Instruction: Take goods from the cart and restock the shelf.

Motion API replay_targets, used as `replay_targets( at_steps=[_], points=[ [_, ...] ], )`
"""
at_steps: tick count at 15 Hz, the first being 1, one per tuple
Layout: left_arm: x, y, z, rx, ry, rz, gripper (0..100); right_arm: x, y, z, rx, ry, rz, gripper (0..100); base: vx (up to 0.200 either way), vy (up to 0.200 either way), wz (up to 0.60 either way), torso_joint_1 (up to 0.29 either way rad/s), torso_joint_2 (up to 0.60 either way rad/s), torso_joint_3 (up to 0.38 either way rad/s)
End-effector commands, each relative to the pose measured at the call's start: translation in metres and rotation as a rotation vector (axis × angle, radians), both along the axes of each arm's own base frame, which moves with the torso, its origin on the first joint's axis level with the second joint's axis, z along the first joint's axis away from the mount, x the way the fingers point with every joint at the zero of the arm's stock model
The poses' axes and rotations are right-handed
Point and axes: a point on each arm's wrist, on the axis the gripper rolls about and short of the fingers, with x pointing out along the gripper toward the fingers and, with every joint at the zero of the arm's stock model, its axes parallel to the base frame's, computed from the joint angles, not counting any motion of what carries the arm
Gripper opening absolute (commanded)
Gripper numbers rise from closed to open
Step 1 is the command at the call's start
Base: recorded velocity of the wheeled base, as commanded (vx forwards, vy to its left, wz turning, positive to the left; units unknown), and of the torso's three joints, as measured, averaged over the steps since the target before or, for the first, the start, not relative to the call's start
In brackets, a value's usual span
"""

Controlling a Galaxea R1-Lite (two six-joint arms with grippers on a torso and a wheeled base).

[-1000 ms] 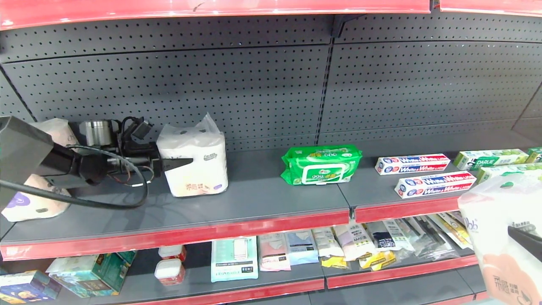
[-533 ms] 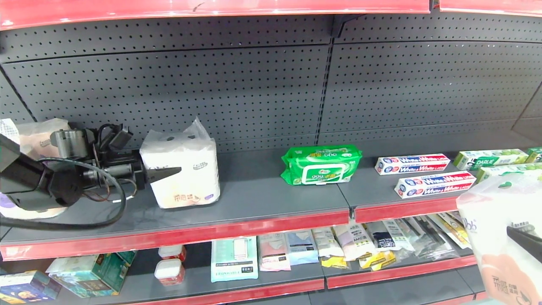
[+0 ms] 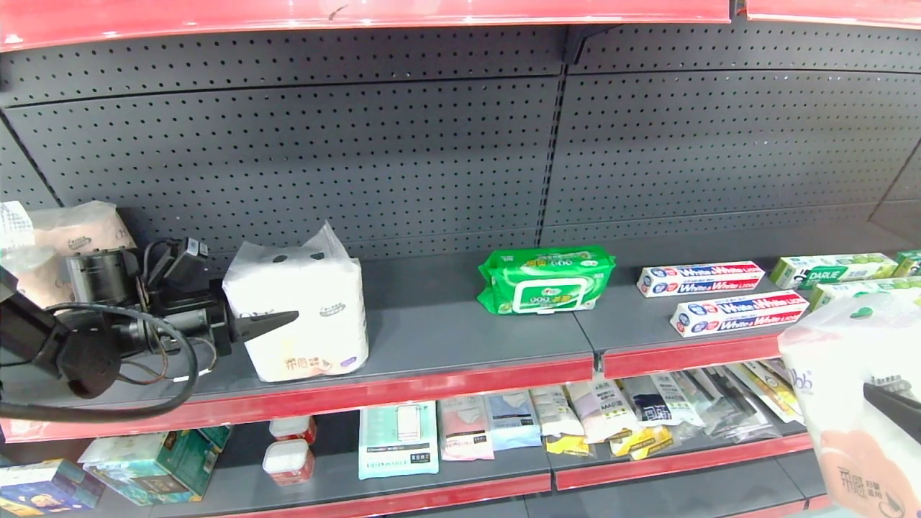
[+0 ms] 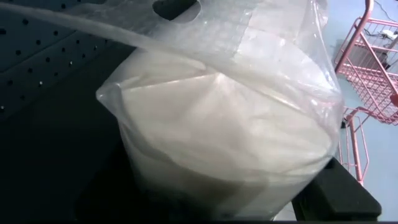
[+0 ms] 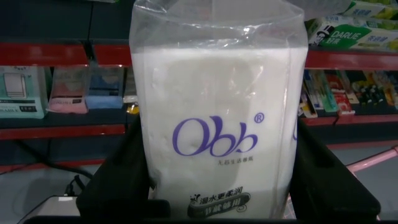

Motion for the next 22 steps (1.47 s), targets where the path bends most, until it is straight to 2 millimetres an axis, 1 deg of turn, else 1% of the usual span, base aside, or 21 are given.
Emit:
replay_targets(
  at_steps=[1,5,7,12,15,17,22],
  points=[
    [-0.003,0.003,-0.008,-0.006,0.025,0.008,0,0.001,0.000,0.000,0.000,0.003,-0.001,0,0.000,0.000,0.00,0.000,0.00,0.000],
    [0.001,0.006,-0.014,-0.005,0.003,0.005,0,-0.001,0.000,-0.002,0.000,0.007,0.000,0,0.000,0.000,0.00,0.000,0.00,0.000],
    [-0.004,0.004,-0.018,-0.007,0.008,0.002,0,-0.001,0.000,-0.001,0.000,0.003,0.000,0,0.000,0.000,0.00,0.000,0.00,0.000],
    [-0.007,0.005,-0.022,-0.005,-0.001,0.004,0,-0.001,0.000,-0.001,0.000,0.003,-0.001,0,0.000,0.000,0.00,0.000,0.00,0.000],
    [-0.006,0.005,-0.021,-0.001,-0.021,-0.001,0,-0.001,0.000,-0.001,0.000,0.003,-0.001,0,0.000,0.000,0.00,0.000,0.00,0.000],
    [-0.004,0.006,-0.024,-0.006,-0.037,-0.019,0,-0.002,0.000,-0.001,0.000,-0.001,-0.001,0,0.000,0.000,0.00,0.000,0.00,0.000],
    [-0.003,0.006,-0.025,-0.030,-0.016,-0.040,0,-0.002,0.000,-0.001,-0.001,-0.004,-0.004,0,0.000,0.000,0.00,0.000,0.00,0.000]
  ],
)
